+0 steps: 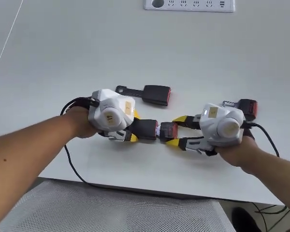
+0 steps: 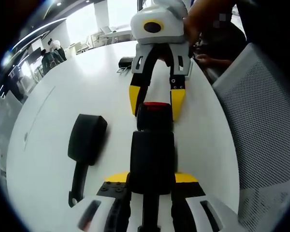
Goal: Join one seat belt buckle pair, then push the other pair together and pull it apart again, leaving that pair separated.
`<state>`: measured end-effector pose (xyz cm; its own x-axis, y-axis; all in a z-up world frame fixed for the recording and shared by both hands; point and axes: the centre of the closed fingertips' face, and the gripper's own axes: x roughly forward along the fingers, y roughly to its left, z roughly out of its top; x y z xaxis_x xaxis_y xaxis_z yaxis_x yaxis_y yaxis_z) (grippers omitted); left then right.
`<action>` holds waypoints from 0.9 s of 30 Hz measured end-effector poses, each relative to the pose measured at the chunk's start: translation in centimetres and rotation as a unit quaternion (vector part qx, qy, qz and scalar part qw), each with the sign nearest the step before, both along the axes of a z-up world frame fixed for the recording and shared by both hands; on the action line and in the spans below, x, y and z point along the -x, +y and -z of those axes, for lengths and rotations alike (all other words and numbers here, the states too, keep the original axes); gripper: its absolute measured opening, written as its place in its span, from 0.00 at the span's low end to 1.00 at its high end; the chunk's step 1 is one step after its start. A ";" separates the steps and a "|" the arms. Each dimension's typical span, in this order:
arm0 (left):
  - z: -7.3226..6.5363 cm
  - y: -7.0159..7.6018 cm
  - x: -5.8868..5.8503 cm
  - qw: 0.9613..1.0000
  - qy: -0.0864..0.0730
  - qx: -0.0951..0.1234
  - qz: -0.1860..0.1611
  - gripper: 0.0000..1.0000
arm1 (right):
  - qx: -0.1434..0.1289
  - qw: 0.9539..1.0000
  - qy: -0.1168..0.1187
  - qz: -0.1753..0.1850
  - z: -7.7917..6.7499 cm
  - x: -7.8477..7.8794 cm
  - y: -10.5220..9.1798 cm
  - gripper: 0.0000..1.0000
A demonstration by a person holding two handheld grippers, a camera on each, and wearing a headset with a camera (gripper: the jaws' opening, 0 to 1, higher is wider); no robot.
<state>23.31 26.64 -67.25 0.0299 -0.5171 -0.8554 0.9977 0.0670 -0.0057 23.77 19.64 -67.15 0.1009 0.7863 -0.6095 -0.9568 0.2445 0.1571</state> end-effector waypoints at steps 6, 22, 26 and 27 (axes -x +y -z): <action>0.0 0.0 -0.1 1.000 0.000 0.001 0.001 0.33 | 0.004 1.000 -0.002 -0.001 0.0 0.1 0.0 0.33; 0.1 0.0 -0.2 1.000 -0.001 0.013 -0.002 0.33 | 0.009 1.000 -0.014 -0.022 -0.1 0.2 -0.1 0.33; 0.1 0.0 -0.2 1.000 -0.001 0.029 -0.004 0.33 | 0.013 0.999 -0.022 -0.032 0.0 0.3 -0.3 0.32; 0.1 0.0 -0.2 1.000 -0.001 0.030 -0.004 0.33 | 0.012 0.999 -0.023 -0.034 0.1 0.3 -0.3 0.32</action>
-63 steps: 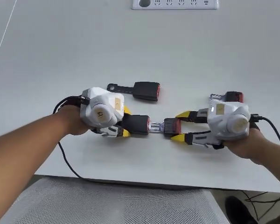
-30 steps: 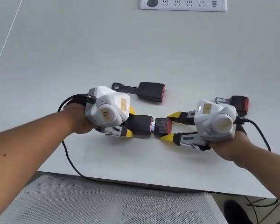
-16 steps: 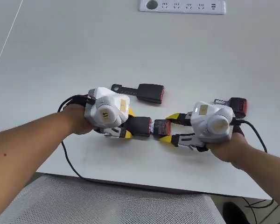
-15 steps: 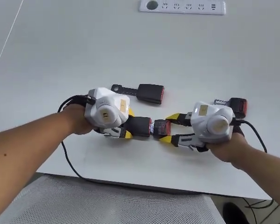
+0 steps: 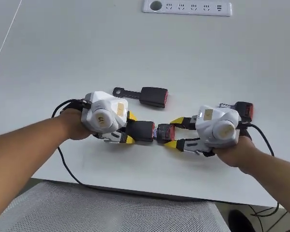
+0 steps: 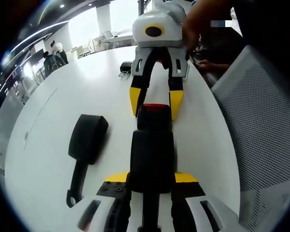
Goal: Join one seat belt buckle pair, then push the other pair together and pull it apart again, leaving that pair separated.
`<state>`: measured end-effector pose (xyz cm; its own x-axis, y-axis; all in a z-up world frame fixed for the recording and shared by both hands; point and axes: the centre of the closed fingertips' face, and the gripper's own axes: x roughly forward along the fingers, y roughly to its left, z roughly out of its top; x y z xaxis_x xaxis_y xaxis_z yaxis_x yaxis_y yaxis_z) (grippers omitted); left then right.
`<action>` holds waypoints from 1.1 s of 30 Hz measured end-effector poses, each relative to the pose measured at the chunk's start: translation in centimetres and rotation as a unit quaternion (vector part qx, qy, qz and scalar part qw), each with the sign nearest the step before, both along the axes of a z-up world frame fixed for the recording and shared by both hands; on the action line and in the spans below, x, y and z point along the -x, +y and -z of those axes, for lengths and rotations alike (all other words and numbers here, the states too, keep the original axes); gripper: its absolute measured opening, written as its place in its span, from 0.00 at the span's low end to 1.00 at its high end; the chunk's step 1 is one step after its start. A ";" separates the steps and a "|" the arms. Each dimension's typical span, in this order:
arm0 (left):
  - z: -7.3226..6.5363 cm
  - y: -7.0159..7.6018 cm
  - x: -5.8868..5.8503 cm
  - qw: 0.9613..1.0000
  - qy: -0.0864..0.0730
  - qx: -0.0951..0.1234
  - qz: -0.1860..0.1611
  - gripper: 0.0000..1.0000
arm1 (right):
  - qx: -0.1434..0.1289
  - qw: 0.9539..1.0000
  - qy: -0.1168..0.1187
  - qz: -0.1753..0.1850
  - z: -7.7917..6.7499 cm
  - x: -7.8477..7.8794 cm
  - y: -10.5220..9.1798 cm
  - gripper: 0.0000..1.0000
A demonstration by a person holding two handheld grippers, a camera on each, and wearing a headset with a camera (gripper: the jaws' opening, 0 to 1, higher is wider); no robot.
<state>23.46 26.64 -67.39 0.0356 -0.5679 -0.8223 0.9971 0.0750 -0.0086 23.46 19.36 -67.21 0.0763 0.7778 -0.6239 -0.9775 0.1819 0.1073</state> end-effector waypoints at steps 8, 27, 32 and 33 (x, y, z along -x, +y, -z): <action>-0.1 0.0 0.2 1.000 0.005 0.026 -0.003 0.32 | -0.003 1.000 -0.009 -0.010 0.0 0.1 -0.1 0.32; -0.7 -0.2 0.3 0.998 0.019 0.065 -0.011 0.32 | -0.016 1.000 -0.020 0.004 -0.1 0.0 -0.1 0.31; -0.9 -0.2 0.3 0.997 0.016 0.069 -0.013 0.32 | -0.017 1.000 -0.020 0.004 -0.1 -0.1 -0.2 0.31; -0.9 -0.2 0.3 0.997 0.018 0.070 -0.014 0.32 | -0.017 1.000 -0.020 0.004 -0.1 -0.1 -0.2 0.31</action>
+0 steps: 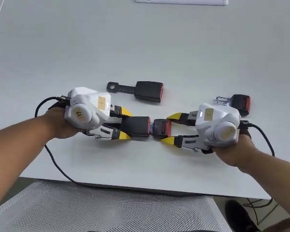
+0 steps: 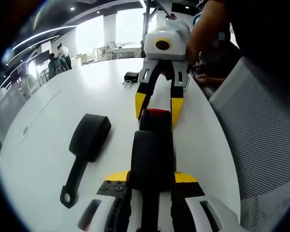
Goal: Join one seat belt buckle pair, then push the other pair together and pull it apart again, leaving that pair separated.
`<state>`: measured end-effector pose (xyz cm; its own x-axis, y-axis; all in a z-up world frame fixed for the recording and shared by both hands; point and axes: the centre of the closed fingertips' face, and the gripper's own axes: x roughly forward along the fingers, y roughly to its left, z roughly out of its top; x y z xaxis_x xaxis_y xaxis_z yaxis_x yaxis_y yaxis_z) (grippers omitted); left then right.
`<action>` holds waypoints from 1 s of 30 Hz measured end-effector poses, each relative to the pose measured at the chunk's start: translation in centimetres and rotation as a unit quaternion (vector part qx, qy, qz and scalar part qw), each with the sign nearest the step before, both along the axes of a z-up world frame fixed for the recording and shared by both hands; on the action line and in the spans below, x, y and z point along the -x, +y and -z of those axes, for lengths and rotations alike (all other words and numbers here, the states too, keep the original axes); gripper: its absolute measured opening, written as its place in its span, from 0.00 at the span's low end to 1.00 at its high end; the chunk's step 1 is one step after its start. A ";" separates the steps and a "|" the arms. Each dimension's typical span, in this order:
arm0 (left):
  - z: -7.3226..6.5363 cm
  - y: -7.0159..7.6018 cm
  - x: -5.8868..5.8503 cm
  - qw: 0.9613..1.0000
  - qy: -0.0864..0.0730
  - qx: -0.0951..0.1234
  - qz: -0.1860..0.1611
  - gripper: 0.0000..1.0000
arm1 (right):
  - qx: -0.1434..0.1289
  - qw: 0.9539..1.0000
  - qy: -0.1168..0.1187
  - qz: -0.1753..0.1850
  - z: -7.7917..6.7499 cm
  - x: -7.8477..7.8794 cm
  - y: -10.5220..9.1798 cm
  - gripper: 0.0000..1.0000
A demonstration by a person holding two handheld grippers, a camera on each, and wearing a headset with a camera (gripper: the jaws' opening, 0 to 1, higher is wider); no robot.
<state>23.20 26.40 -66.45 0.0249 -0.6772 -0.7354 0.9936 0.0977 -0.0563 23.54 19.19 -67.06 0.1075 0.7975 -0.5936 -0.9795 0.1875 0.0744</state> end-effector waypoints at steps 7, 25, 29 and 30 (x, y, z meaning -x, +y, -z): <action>0.0 0.1 -0.1 1.000 -0.005 0.005 0.003 0.32 | 0.001 1.000 -0.002 0.002 -0.1 0.0 0.1 0.31; 0.0 0.3 -0.2 1.000 0.004 0.017 -0.011 0.32 | -0.006 1.000 -0.001 0.010 -0.2 0.1 0.1 0.31; 0.0 0.2 -0.2 1.000 0.004 0.019 -0.012 0.32 | -0.006 1.000 -0.001 0.012 -0.2 0.1 0.0 0.31; 0.1 0.2 -0.2 1.000 0.003 0.018 -0.012 0.32 | -0.006 1.000 -0.003 0.012 -0.2 0.1 0.0 0.31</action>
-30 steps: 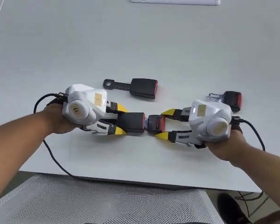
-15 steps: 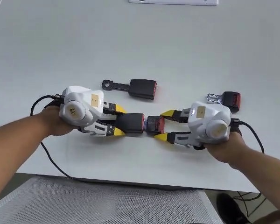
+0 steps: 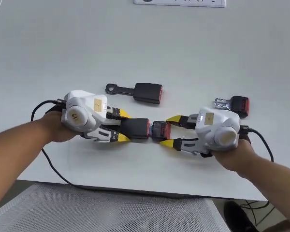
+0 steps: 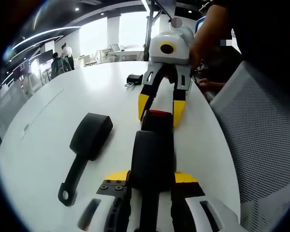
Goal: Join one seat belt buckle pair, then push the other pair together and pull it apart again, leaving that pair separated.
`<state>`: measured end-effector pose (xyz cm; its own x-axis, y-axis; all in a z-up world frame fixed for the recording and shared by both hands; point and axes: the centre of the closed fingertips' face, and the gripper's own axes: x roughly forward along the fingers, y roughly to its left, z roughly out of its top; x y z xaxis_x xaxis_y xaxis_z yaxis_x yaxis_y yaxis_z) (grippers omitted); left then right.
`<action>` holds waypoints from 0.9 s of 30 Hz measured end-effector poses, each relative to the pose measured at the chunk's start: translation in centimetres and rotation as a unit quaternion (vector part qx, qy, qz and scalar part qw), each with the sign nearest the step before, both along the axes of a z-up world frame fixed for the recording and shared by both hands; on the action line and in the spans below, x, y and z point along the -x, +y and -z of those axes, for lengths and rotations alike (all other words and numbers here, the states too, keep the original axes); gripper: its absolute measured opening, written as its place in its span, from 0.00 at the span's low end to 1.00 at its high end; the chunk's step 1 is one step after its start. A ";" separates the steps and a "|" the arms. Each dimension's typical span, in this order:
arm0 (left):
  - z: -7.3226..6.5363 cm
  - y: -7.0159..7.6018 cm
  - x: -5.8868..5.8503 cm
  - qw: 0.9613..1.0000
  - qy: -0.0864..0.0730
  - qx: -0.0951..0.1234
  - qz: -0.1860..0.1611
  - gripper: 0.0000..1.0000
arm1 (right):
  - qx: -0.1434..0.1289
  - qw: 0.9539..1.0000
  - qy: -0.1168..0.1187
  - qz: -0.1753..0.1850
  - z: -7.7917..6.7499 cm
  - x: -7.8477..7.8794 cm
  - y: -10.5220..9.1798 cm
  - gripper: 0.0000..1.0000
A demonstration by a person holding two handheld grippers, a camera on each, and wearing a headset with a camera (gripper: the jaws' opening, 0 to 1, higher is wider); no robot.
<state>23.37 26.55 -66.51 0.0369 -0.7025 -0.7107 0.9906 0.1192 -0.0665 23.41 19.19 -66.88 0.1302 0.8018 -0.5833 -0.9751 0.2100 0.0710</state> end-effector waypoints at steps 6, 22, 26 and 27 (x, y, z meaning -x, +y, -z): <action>0.0 -0.1 0.0 1.000 0.001 0.000 -0.001 0.32 | -0.003 1.000 0.001 0.006 0.0 0.1 -0.1 0.31; 0.2 -0.4 -0.1 1.000 -0.003 -0.018 0.007 0.33 | 0.000 1.000 0.005 0.012 0.0 0.1 -0.3 0.32; 0.1 -0.6 0.0 0.999 -0.013 -0.032 0.016 0.33 | -0.007 0.999 0.026 0.020 -0.1 0.3 -0.3 0.33; 0.1 -0.6 0.1 0.999 -0.017 -0.038 0.020 0.34 | -0.002 1.000 0.019 0.016 0.0 0.4 -0.3 0.34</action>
